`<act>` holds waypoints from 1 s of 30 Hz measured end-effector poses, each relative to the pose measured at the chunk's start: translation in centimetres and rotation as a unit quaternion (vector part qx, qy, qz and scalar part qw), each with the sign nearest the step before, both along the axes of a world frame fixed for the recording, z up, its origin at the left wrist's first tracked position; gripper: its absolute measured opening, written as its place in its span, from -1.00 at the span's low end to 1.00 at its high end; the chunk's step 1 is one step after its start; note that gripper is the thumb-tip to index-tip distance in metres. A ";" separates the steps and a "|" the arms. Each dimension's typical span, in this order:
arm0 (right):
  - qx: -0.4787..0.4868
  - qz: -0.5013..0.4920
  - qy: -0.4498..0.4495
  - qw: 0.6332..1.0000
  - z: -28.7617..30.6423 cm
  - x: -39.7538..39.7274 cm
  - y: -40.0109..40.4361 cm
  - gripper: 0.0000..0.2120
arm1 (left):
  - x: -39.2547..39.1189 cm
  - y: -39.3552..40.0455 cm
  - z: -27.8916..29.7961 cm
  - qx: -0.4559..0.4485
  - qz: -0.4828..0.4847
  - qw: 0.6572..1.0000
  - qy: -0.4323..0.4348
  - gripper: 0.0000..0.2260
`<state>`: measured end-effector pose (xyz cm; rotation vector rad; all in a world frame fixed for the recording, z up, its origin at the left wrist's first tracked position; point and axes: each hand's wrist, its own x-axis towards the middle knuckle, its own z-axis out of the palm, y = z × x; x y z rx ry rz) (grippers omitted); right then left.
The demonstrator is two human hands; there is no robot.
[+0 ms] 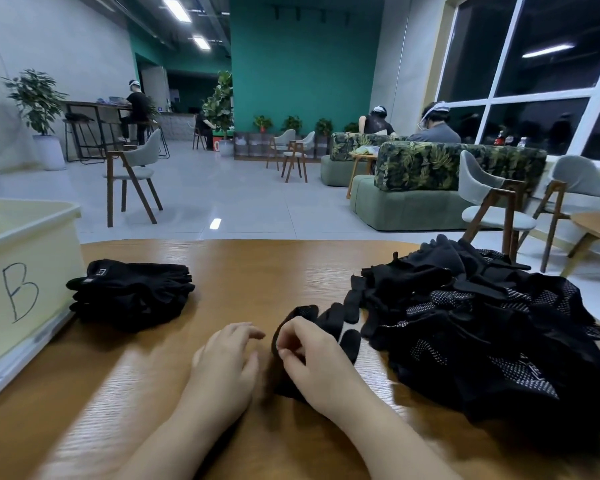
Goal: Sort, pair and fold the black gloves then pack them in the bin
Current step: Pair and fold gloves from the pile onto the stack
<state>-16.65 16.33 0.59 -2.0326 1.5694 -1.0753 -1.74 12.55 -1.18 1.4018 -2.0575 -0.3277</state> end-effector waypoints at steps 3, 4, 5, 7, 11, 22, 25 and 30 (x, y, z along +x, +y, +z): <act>-0.052 -0.035 -0.027 0.998 -0.1 -0.2 -0.1 -0.84 | 0.2 -0.2 0.0 0.010 0.033 0.999 0.023 -0.81; -0.071 -0.078 -0.011 0.994 0.0 -0.5 -0.2 -0.83 | 0.2 -0.1 0.1 0.015 0.031 0.999 0.024 -0.83; -0.080 -0.130 0.022 0.988 0.0 -0.9 -0.3 -0.82 | 0.1 0.1 0.3 0.021 0.019 0.999 0.021 -0.84; -0.039 -0.235 0.118 0.964 -0.1 -1.8 -0.4 -0.83 | -0.1 0.6 0.7 0.026 -0.025 0.999 0.000 -0.83; 0.103 -0.265 0.169 0.944 -0.7 -2.3 -0.5 -0.71 | -0.6 1.6 1.0 0.038 -0.101 0.994 -0.037 -0.82; 0.018 -0.052 0.093 0.994 -1.4 -1.1 -0.8 -0.68 | 0.1 1.6 1.8 0.073 -0.113 0.979 0.152 -0.65; 0.014 -0.077 0.114 0.990 -1.6 -1.2 -1.0 -0.73 | 0.3 1.6 2.1 0.083 -0.071 0.977 0.181 -0.62; 0.046 -0.165 0.122 0.978 -1.8 -2.0 -1.3 -0.79 | 0.7 1.4 2.3 0.106 0.001 0.984 0.143 -0.79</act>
